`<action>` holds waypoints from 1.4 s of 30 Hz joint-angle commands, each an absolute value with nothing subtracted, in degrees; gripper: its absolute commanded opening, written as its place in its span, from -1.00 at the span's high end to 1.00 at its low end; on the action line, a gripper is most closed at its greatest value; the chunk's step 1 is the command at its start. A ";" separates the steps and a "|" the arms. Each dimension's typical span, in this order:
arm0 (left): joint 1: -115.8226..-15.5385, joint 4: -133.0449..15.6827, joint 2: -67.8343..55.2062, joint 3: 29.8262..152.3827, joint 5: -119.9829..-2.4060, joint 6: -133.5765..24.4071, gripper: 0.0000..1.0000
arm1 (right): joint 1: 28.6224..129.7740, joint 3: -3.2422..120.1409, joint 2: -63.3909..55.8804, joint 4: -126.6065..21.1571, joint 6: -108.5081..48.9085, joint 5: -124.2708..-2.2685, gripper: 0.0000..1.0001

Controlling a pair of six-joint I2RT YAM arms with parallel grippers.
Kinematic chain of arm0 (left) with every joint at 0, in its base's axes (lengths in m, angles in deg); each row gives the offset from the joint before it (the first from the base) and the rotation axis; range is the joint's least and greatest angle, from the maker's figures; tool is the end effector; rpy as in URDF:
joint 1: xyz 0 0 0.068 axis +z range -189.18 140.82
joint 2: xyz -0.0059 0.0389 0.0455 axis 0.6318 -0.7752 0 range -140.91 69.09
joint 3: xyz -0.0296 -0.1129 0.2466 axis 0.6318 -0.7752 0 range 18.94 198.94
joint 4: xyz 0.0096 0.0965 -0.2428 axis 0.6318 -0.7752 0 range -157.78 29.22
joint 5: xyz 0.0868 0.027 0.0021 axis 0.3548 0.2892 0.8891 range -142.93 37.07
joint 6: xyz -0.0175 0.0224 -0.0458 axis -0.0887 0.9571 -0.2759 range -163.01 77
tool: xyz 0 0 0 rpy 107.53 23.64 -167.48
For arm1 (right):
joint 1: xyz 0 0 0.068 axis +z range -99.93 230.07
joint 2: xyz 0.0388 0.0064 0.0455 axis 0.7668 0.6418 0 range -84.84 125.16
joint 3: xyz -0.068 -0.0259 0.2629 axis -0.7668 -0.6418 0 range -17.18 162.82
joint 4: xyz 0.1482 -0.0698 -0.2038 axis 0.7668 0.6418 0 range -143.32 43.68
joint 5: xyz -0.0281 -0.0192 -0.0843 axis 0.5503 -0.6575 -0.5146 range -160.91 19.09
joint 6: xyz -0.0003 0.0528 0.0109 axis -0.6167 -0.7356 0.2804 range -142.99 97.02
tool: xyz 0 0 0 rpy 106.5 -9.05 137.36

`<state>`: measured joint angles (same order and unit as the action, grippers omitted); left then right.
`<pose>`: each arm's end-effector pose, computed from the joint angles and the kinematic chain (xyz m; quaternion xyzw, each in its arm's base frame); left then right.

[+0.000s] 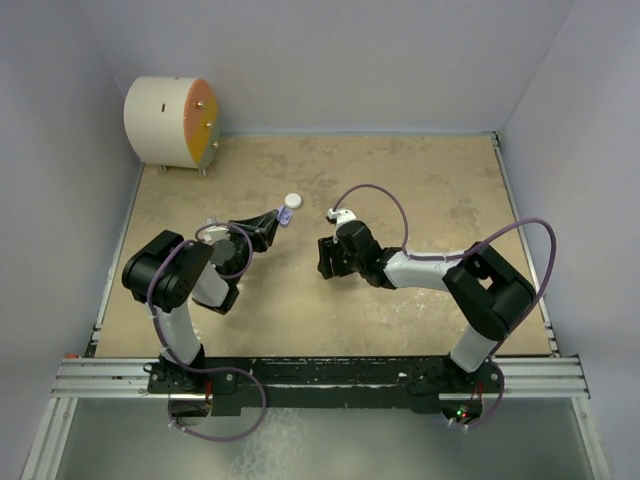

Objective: Insert the wireless bluetooth earbuds into the charging case
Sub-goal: Pick up the earbud from the center of the board.

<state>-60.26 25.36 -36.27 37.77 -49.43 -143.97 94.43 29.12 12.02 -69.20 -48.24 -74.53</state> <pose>0.2566 -0.0967 0.1265 -0.4717 0.5299 -0.6057 0.3602 0.2471 0.2387 0.1622 -0.1325 0.8754 0.2419 0.3970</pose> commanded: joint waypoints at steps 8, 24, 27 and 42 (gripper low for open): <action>-60.45 37.83 -35.77 37.02 -48.51 -144.34 1.00 | 95.07 30.36 11.29 -69.26 -50.29 -74.88 -0.22; -60.37 37.83 -35.66 36.60 -48.42 -144.43 1.00 | 95.71 30.44 13.54 -70.89 -50.82 -74.00 -0.22; -60.36 37.83 -35.68 36.76 -48.41 -144.43 1.00 | 95.70 30.64 14.39 -71.36 -50.73 -73.92 -0.22; -60.28 37.83 -35.49 36.52 -48.45 -144.43 1.00 | 95.70 30.96 15.64 -70.39 -50.37 -74.98 -0.14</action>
